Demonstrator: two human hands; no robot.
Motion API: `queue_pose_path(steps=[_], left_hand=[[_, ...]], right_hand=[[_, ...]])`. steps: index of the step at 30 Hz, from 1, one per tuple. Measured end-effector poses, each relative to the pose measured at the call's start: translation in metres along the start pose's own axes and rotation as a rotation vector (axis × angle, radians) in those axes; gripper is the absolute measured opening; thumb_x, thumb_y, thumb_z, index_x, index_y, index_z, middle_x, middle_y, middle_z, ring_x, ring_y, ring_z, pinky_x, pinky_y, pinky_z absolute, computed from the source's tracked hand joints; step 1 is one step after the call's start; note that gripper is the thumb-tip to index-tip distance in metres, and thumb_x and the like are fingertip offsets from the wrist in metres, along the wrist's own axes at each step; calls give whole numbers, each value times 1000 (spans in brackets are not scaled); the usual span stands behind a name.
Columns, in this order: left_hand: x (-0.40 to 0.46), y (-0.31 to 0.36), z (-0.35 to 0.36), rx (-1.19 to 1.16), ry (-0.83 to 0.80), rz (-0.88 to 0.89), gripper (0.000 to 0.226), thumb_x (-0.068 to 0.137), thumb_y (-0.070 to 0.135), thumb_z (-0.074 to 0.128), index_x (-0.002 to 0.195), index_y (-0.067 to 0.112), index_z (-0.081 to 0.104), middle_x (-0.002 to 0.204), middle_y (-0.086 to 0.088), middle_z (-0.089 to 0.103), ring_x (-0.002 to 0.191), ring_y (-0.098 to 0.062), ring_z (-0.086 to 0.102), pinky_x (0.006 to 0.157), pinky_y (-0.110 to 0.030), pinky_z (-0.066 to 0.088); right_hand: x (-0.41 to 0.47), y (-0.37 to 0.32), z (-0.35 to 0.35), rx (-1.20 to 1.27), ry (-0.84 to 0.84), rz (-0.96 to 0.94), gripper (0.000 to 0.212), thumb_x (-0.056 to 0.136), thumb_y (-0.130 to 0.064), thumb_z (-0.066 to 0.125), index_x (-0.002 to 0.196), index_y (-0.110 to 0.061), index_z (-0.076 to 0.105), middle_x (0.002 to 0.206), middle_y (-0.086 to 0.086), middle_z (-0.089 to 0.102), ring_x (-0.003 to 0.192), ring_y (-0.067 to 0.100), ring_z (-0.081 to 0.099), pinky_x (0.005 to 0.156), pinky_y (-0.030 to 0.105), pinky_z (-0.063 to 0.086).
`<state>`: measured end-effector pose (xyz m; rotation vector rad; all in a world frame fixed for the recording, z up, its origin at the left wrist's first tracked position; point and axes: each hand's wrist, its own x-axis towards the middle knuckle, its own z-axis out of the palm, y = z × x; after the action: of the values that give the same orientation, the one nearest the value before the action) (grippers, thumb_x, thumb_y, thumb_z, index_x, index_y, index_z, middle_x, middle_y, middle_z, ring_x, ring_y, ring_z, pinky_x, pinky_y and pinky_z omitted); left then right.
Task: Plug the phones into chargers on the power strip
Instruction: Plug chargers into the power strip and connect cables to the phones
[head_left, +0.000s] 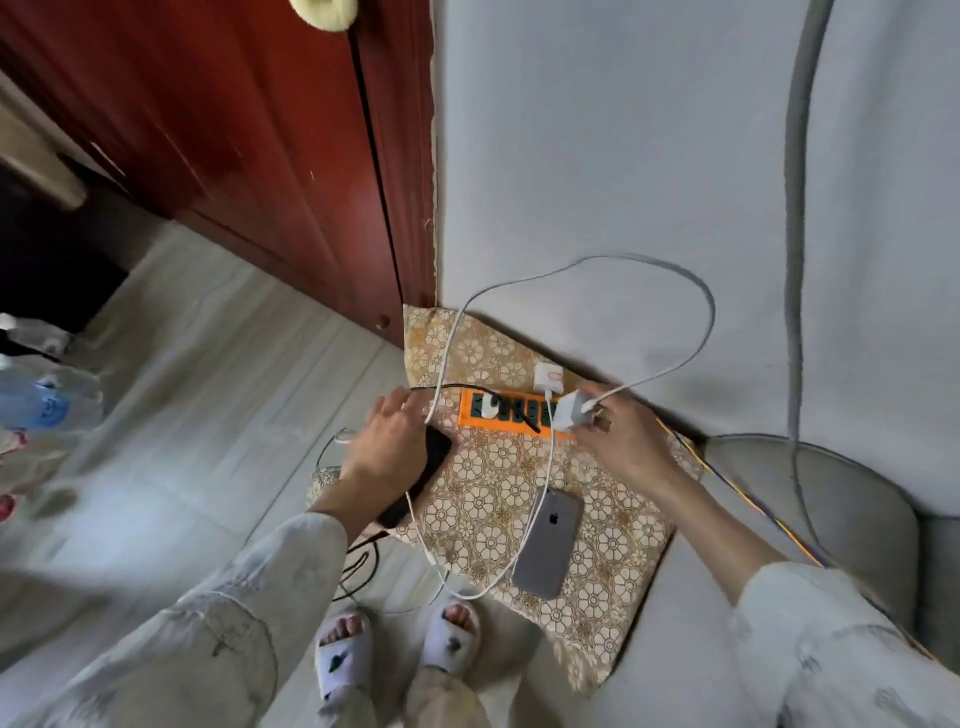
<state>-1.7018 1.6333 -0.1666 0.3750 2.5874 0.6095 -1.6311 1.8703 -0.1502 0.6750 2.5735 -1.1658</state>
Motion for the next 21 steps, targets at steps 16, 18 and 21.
queue_pose_path(steps=[16, 18, 21], left_hand=[[127, -15, 71, -327, 31, 70, 17, 89, 19, 56, 99, 13, 69, 90, -4, 66, 61, -11, 49, 54, -22, 34], [127, -21, 58, -409, 209, 50, 15, 88, 17, 58, 96, 12, 70, 81, 0, 64, 52, -2, 45, 45, -15, 30], [122, -37, 42, -481, 354, -13, 15, 88, 15, 57, 94, 9, 70, 74, 1, 63, 39, 3, 42, 37, -9, 29]], right_hand=[[81, 66, 66, 50, -93, 16, 49, 80, -4, 66, 125, -21, 55, 123, 5, 59, 106, 14, 58, 90, 25, 48], [80, 68, 65, 67, -101, 28, 49, 80, -6, 66, 125, -22, 55, 122, 5, 60, 109, 16, 59, 92, 29, 50], [81, 67, 64, 57, -101, 36, 51, 81, -9, 66, 127, -24, 52, 129, 5, 58, 116, 18, 56, 96, 37, 49]])
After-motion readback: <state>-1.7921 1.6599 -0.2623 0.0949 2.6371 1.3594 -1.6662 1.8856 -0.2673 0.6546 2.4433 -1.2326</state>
